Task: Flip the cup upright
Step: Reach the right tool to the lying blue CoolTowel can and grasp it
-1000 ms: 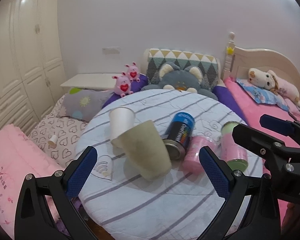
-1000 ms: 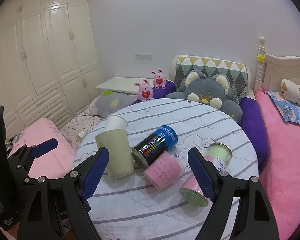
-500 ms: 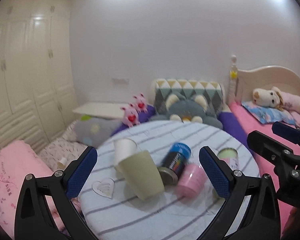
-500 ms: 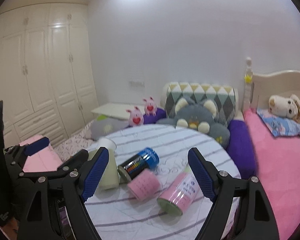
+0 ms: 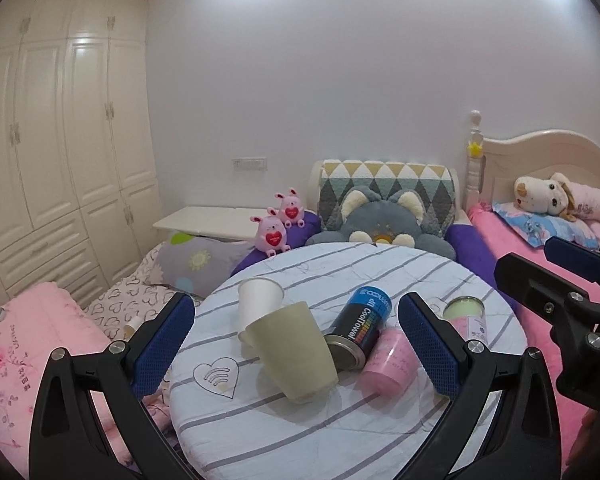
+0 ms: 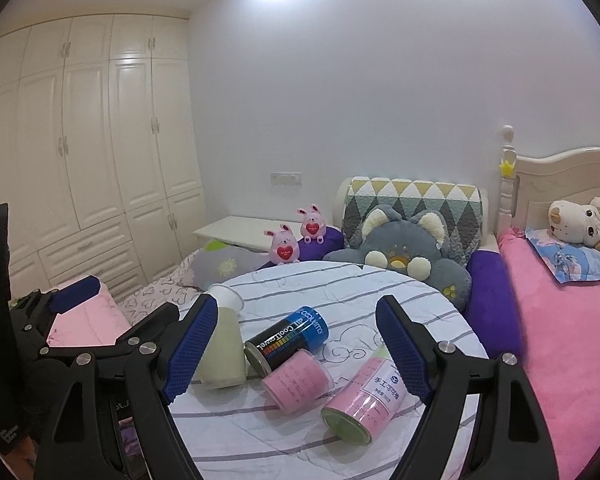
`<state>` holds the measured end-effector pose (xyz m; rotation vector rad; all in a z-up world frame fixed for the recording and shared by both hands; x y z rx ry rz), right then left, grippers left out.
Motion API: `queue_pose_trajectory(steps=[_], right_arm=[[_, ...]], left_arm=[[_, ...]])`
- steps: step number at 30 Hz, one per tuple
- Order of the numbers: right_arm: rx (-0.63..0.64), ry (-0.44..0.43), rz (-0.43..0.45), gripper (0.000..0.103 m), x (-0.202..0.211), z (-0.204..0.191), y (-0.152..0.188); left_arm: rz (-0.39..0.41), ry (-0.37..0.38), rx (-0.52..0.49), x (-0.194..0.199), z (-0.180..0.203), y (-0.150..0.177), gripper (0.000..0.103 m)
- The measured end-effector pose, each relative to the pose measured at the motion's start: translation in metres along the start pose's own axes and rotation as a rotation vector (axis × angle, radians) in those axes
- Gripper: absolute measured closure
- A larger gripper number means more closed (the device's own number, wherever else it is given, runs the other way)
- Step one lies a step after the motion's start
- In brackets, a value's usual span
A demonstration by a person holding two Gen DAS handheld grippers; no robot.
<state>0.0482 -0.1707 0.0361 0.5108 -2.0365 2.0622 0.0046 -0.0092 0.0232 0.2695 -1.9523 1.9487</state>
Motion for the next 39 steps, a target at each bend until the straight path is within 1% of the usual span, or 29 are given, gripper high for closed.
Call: queue_pose_trajectory(steps=[4,10,14,17,19,22,27,30,36,39], right_arm=[[-0.001,-0.002,-0.01,0.02,-0.004,0.0,0.0],[0.009,0.008,-0.032,0.02,-0.011,-0.003,0.001],[-0.003,0.011,-0.068,0.02,-0.022,-0.003,0.0],[-0.025,-0.002,-0.123,0.02,-0.038,-0.003,-0.001],[-0.034,0.001,-0.174,0.02,-0.053,-0.005,-0.002],[-0.046,0.019,-0.247,0.02,-0.074,-0.009,-0.001],[-0.117,-0.026,-0.412,0.02,-0.12,-0.014,0.005],[-0.15,-0.027,-0.512,0.02,-0.151,-0.02,0.011],[-0.203,-0.051,-0.691,0.02,-0.203,-0.032,0.033],[-0.209,-0.045,-0.745,0.02,-0.215,-0.035,0.041]], left_arm=[[-0.023,0.019,0.006,-0.008,-0.002,0.001,0.0],[-0.055,0.028,0.004,-0.021,-0.004,0.004,0.0],[-0.08,0.035,0.004,-0.032,-0.007,0.006,0.0],[-0.11,0.041,0.026,-0.043,-0.02,0.006,0.0],[-0.131,0.045,0.041,-0.053,-0.028,0.007,0.0],[-0.172,0.075,0.067,-0.069,-0.042,0.007,0.0],[-0.204,0.041,0.091,-0.09,-0.064,0.008,0.0],[-0.237,0.056,0.109,-0.105,-0.073,0.011,0.0],[-0.271,0.034,0.084,-0.13,-0.081,0.015,0.0],[-0.282,0.049,0.084,-0.138,-0.085,0.015,0.0]])
Point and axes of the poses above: each gripper's, at about its wrist camera, not at the fingertips, and x roughly against the way its jaws point, z to its right, y to its underside, the point moved 1 cm from there along -x, roughly the way its jaws point, and after that the axes turned 14 degrees about y, right-handed, at the moved point
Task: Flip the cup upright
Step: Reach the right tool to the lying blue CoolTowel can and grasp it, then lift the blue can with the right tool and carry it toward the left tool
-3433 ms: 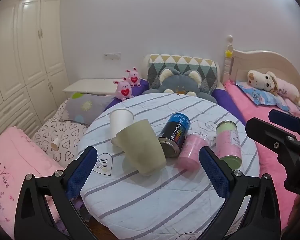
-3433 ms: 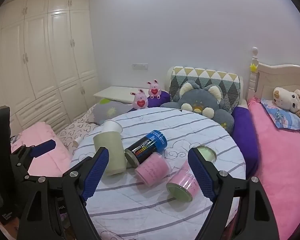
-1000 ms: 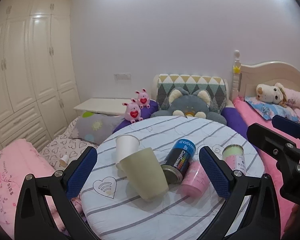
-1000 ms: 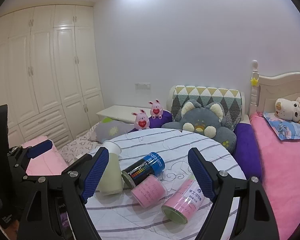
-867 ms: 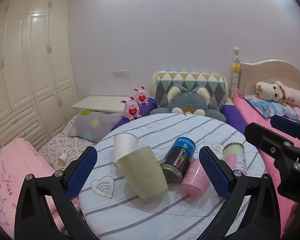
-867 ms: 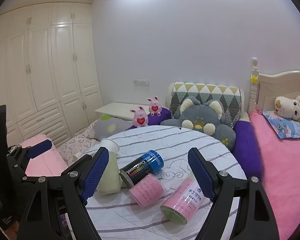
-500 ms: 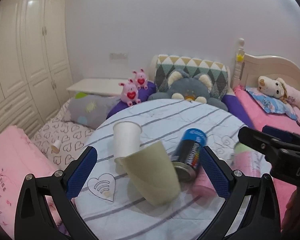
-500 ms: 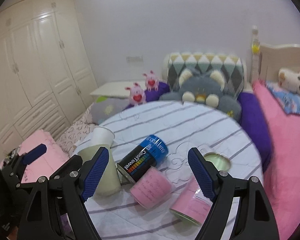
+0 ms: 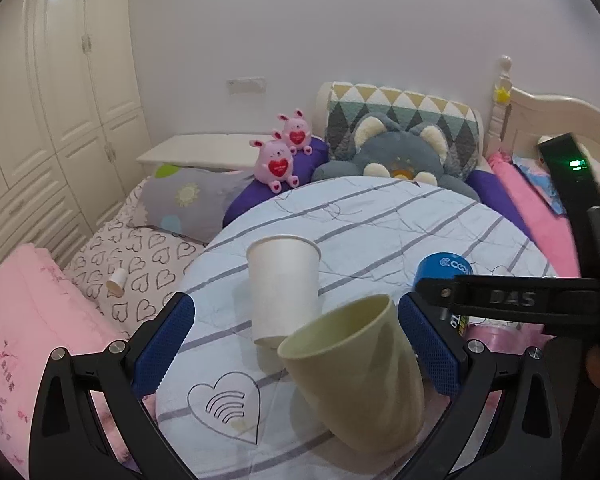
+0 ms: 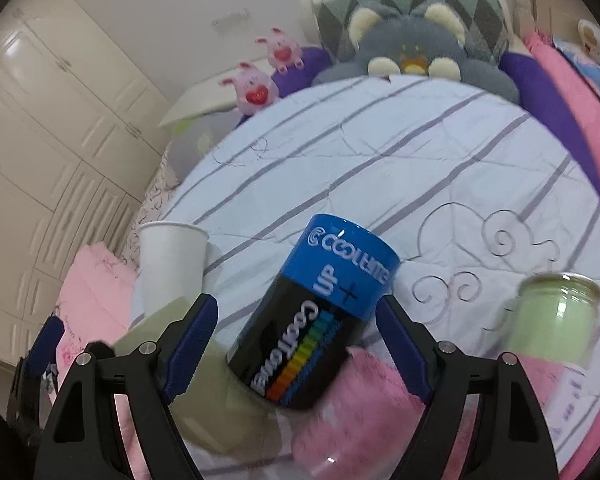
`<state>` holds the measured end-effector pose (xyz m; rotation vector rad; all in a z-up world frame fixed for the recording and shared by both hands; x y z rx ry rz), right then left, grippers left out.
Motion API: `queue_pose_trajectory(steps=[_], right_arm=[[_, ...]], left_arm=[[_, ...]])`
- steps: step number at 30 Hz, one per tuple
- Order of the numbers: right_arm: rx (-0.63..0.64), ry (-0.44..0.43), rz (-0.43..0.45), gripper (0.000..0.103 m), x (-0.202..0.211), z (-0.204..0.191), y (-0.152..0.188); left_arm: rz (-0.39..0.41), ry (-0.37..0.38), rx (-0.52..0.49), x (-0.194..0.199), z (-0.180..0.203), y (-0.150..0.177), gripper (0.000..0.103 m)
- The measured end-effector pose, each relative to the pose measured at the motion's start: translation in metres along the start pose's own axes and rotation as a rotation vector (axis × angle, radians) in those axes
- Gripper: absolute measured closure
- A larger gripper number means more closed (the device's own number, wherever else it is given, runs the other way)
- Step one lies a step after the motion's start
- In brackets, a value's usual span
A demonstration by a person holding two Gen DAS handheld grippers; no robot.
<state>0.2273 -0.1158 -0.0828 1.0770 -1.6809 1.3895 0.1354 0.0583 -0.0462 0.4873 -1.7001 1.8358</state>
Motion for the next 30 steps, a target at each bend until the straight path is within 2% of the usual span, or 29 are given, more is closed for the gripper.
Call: queue_pose_trajectory(steps=[9,11,15,24,30], right_arm=[[0.0,0.019,-0.125,0.02,-0.035,0.007,-0.015],[0.009,0.011,-0.14,0.024,-0.041,0.011,-0.015],[-0.011,-0.011,-0.134,0.025,-0.042,0.021,-0.027],[-0.038,0.072,-0.083,0.025,-0.045,0.052,-0.068],[-0.03,0.078,-0.036,0.025,-0.046,0.064,-0.079]], left_arm=[[-0.019,0.029,-0.007,-0.017,-0.004,-0.009,0.0],[-0.022,0.03,-0.009,-0.02,-0.004,-0.01,0.0],[-0.028,0.043,-0.017,-0.026,0.001,-0.014,0.0],[-0.032,0.051,-0.033,-0.034,0.019,-0.024,0.0],[-0.047,0.044,-0.049,-0.039,0.032,-0.026,0.0]])
Point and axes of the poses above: each gripper's, at about its wrist camera, not at the fingertips, and x roughly against the way its jaws point, z to its right, y to its underside, the point moved 1 cm from there along -x, roughly the way its jaws point, and after that the axes turned 14 degrees about y, right-handed, at the moved point
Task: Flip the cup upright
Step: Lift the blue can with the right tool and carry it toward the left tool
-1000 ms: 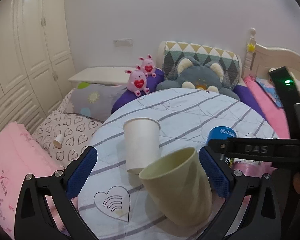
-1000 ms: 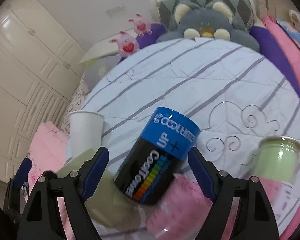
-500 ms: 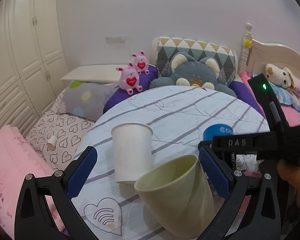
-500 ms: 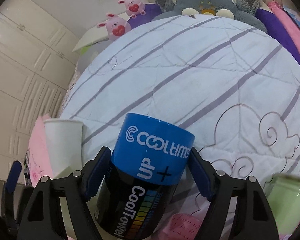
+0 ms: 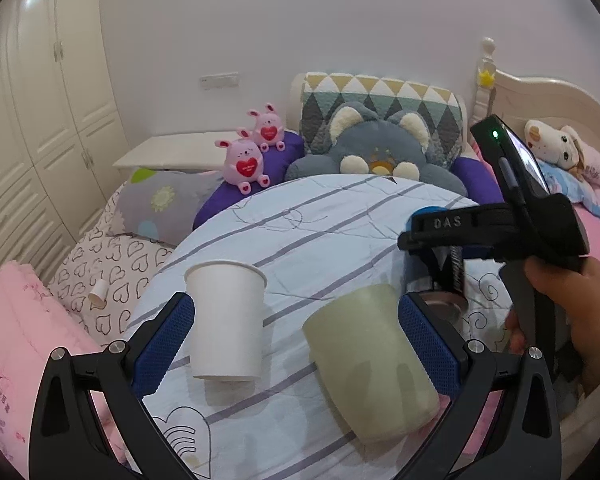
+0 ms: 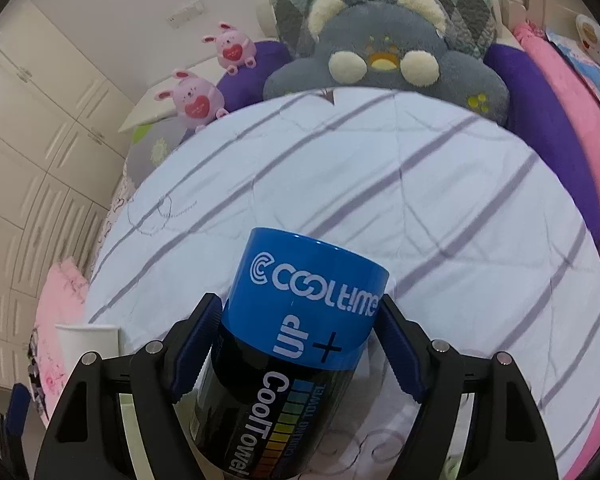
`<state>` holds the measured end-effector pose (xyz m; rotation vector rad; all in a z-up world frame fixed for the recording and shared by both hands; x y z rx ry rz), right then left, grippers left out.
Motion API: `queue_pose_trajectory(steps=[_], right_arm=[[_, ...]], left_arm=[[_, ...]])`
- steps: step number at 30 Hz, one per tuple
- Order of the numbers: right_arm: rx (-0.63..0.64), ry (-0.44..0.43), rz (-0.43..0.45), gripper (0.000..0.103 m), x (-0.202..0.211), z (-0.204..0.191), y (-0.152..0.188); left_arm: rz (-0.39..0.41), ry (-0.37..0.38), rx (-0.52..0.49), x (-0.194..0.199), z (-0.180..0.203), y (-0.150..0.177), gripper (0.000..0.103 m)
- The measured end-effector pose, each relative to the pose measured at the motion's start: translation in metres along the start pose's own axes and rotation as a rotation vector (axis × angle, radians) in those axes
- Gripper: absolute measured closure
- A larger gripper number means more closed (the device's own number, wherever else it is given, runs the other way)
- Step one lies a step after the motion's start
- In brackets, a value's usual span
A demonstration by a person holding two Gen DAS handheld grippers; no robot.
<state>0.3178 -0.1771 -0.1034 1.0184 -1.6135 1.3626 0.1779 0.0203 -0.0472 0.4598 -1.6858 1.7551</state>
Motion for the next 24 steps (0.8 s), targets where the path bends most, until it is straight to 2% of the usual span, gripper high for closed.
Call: queue_pose_trajectory(steps=[2,7,10,16,24], right_arm=[[-0.007,0.001,0.013,0.024,-0.005,-0.004,-0.006],[-0.022,-0.068,0.017,0.022,-0.002,-0.004,-0.007],[-0.026,-0.081,0.064,0.022,0.017,0.002,-0.003],[0.02,-0.103,0.165,0.022,0.063,0.012,0.015],[0.027,-0.069,0.305,0.022,0.108,0.041,0.035]], left_arm=[[-0.005,-0.005,-0.009,-0.002,0.004,0.001,0.0],[-0.017,-0.01,-0.02,-0.001,0.015,0.002,0.0],[-0.008,0.0,-0.03,0.005,0.023,0.0,0.0],[0.003,0.065,-0.043,0.017,0.046,-0.006,0.0],[0.023,0.057,-0.122,0.02,0.085,-0.016,0.0]])
Point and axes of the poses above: each gripper's, at about its wrist camera, not at the fingertips, and x roughly against the way its jaws point, z to its right, y to its underside, the point moved 1 cm from there along -x, roughly the way its jaws point, and after that the axes turned 14 degrees about y, right-handed, at the moved point
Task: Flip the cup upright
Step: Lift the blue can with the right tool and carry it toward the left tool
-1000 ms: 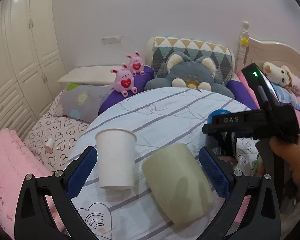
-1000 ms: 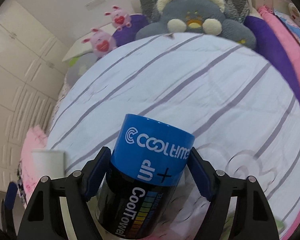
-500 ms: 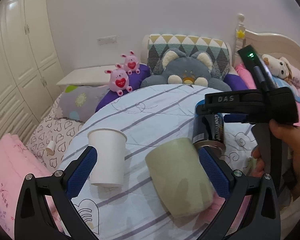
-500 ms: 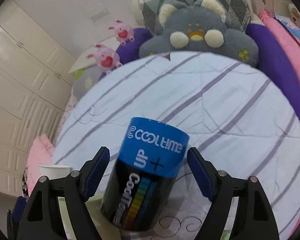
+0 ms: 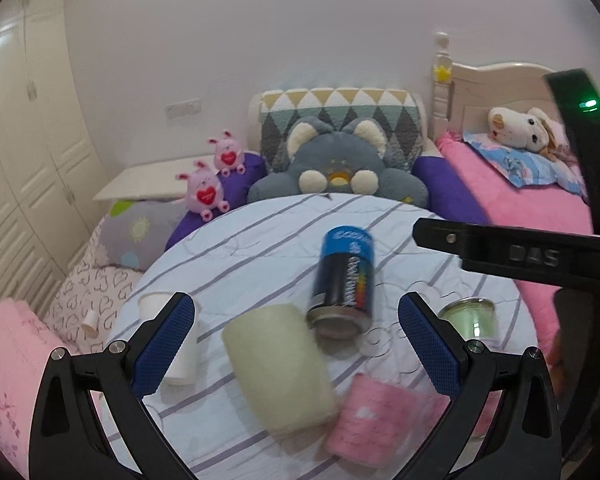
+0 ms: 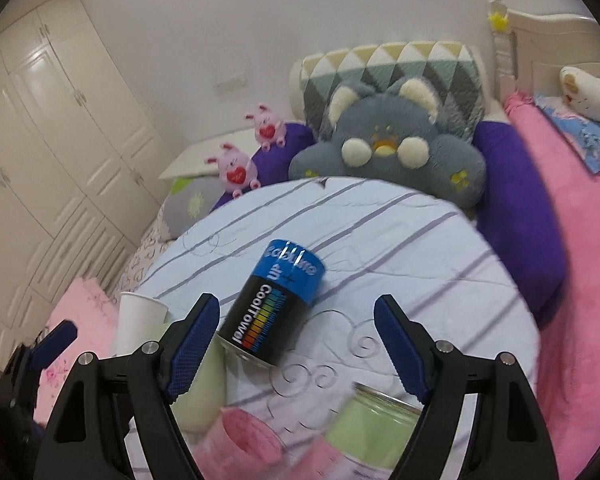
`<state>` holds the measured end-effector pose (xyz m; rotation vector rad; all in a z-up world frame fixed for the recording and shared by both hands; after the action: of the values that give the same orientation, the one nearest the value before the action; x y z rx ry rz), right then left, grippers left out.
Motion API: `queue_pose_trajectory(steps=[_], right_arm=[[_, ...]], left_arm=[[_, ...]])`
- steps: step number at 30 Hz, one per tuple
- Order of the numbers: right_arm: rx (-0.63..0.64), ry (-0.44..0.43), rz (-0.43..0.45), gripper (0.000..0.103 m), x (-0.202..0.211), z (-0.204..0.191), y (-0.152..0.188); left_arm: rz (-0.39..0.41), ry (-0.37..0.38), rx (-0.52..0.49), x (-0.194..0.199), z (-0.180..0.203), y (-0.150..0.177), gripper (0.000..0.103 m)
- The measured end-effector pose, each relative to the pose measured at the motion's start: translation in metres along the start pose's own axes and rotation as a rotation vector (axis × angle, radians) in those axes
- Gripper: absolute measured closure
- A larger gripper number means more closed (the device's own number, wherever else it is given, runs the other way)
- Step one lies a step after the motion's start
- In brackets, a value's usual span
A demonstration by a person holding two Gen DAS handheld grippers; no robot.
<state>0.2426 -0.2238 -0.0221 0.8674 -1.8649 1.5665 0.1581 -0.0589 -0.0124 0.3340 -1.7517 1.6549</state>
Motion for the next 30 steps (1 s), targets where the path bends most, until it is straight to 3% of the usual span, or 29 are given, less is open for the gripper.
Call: queue_pose_trajectory(steps=[6,14,26,30], right_arm=[[0.022,0.049,0.065,0.022,0.023,0.019,0.001],[0.019,0.055,0.1,0.022,0.016,0.04,-0.001],[0.011,0.048,0.088,0.022,-0.007,0.059,-0.004],[0.015,0.047,0.077,0.022,-0.015,0.057,-0.005]], left_arm=[[-0.036,0.012,-0.054,-0.018,0.027,-0.011,0.0],[-0.104,-0.016,-0.051,-0.053,0.042,-0.02,0.0],[-0.236,-0.051,-0.021,-0.111,0.024,-0.042,0.0],[-0.307,-0.027,0.024,-0.133,0.016,-0.044,0.0]])
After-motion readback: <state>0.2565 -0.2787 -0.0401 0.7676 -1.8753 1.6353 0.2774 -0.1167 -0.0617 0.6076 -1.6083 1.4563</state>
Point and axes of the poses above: each gripper's, at about its wrist camera, not at the fingertips, and x roughly against the way its jaws point, z to its right, y to its underside, the point moved 1 cm from there along -x, roughly the way its jaws point, and after that the axes turned 14 degrees about y, right-handed, at the moved point
